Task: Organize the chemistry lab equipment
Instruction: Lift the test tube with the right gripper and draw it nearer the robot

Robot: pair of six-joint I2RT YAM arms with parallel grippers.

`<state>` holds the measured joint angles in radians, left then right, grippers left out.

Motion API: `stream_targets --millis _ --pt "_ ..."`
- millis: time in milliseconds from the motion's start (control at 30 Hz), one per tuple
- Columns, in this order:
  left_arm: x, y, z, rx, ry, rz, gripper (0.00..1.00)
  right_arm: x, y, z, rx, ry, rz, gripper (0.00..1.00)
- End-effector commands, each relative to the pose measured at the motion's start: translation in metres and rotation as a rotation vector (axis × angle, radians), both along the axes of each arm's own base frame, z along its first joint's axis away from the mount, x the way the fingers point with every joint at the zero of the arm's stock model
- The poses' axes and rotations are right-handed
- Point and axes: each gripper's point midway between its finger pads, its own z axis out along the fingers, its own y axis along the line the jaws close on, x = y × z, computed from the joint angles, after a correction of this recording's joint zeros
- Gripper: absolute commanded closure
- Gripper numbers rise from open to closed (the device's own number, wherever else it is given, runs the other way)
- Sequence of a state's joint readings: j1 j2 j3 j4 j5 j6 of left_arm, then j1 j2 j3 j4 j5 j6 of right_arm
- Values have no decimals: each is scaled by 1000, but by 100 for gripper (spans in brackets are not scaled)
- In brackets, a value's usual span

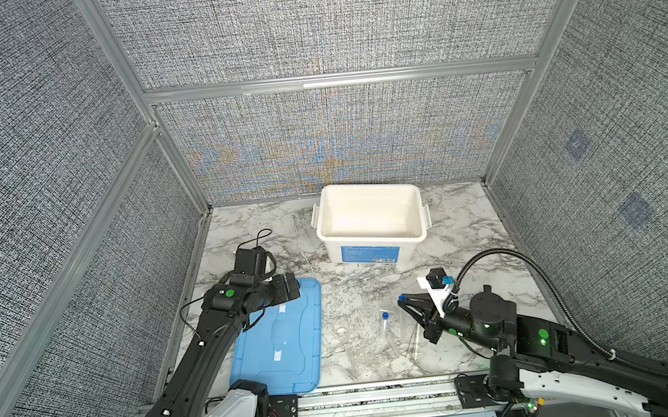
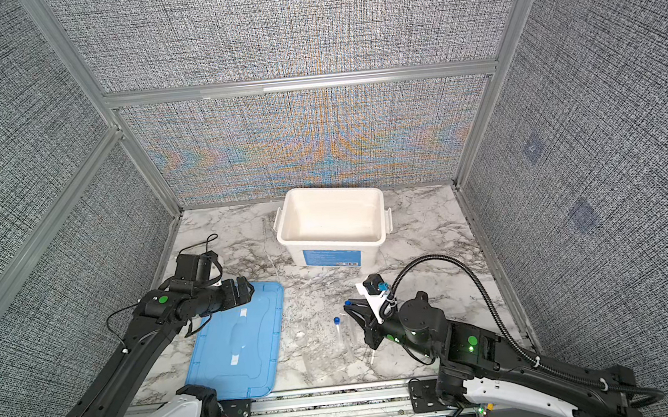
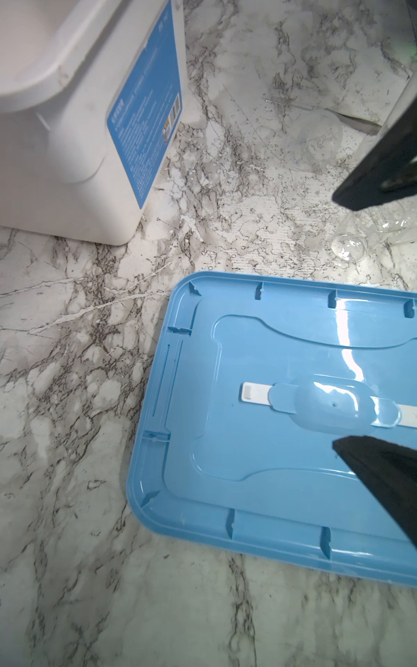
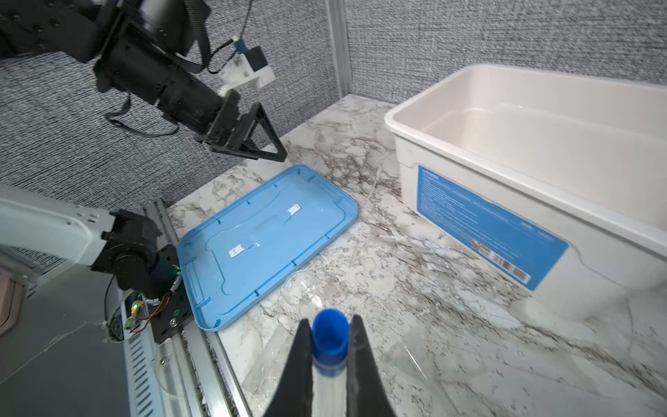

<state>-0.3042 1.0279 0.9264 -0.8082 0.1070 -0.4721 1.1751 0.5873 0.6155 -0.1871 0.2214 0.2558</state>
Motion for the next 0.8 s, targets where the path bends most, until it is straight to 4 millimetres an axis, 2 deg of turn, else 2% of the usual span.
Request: stream_targets --millis 0,233,367,500,767 --pt "6 0 10 -18 -38 17 1 -5 13 32 76 -117 28 91" --pt "11 -11 7 -78 1 29 1 -17 37 33 23 -223 62 91" --pt "15 -16 8 -108 4 33 1 -16 51 21 4 -269 48 91" --pt "17 -14 10 -93 1 37 1 -15 56 10 59 -277 29 91" --pt "21 -12 -6 -79 19 62 1 -15 57 -11 116 -243 22 91"
